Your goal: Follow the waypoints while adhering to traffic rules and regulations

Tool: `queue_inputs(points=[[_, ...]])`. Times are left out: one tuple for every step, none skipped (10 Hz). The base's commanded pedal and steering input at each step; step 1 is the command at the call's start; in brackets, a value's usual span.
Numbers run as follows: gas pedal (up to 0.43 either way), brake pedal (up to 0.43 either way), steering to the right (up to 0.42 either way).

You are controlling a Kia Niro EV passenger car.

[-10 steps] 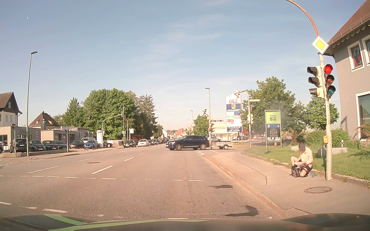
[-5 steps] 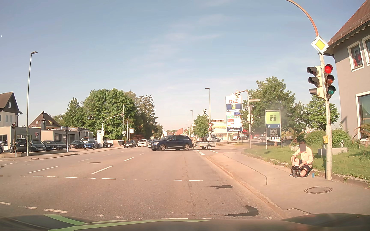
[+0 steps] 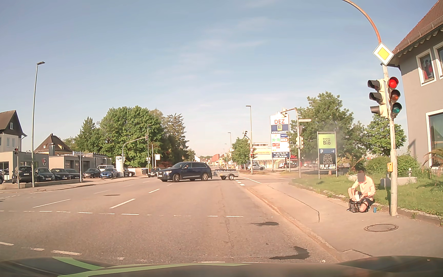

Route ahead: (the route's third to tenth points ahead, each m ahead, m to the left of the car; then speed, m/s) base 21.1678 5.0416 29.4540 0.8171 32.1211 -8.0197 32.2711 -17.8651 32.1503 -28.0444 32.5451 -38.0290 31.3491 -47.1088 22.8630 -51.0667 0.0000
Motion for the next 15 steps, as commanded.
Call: queue_inputs(points=[[0.0,0.293,0.0],[0.0,0.293,0.0],[0.0,0.293,0.0],[0.0,0.293,0.0],[0.0,0.293,0.0],[0.0,0.293,0.0],[0.0,0.293,0.0],[0.0,0.293,0.0],[0.0,0.293,0.0],[0.0,0.293,0.0],[0.0,0.293,0.0],[0.0,0.293,0.0],[0.0,0.293,0.0],[0.0,0.293,0.0],[0.0,0.293,0.0]])
